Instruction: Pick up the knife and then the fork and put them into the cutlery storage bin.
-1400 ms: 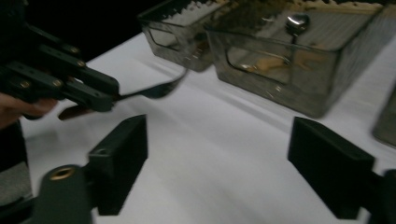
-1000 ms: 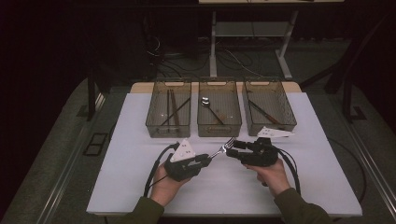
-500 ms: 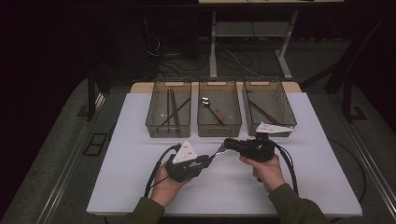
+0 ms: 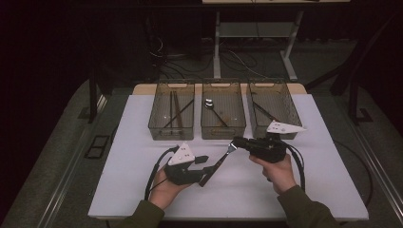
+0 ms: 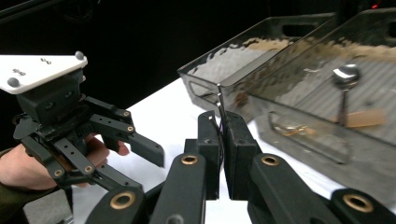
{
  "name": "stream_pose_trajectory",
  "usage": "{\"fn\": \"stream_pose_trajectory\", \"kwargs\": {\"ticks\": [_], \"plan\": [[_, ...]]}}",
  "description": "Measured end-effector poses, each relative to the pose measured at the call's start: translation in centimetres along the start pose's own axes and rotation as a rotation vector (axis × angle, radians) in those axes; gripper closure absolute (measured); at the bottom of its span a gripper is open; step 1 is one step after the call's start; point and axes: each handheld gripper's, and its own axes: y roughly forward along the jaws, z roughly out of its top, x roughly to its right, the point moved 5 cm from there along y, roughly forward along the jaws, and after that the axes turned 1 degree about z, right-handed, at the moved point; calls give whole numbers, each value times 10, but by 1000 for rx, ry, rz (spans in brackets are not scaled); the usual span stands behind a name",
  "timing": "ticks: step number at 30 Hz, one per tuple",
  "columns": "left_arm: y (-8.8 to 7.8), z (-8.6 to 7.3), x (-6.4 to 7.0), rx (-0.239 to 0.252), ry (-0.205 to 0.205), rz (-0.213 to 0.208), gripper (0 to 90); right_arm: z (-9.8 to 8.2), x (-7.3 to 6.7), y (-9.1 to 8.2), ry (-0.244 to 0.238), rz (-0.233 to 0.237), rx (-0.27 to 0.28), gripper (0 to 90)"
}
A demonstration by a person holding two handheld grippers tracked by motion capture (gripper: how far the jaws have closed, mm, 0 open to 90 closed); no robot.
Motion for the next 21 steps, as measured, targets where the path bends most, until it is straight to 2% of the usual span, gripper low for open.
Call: {"fn": "stream_pose_trajectory", "kwargs": {"ticks": [5,11,16,21], "plan": [[-13,-12,-11,2,-22,-2,500,6,9,-14,-11,-38,15,865],[-26,-30,-17,-10,-15,-19,375,14,19,-31,-33,-101,22,865],[-38,-41,-23,-2,-42,-17,298,19,30,-46,-26,-146,38,865],[-44,-50,-28,1,-38,3,171,26,40,-59,-24,-180,51,865]]}}
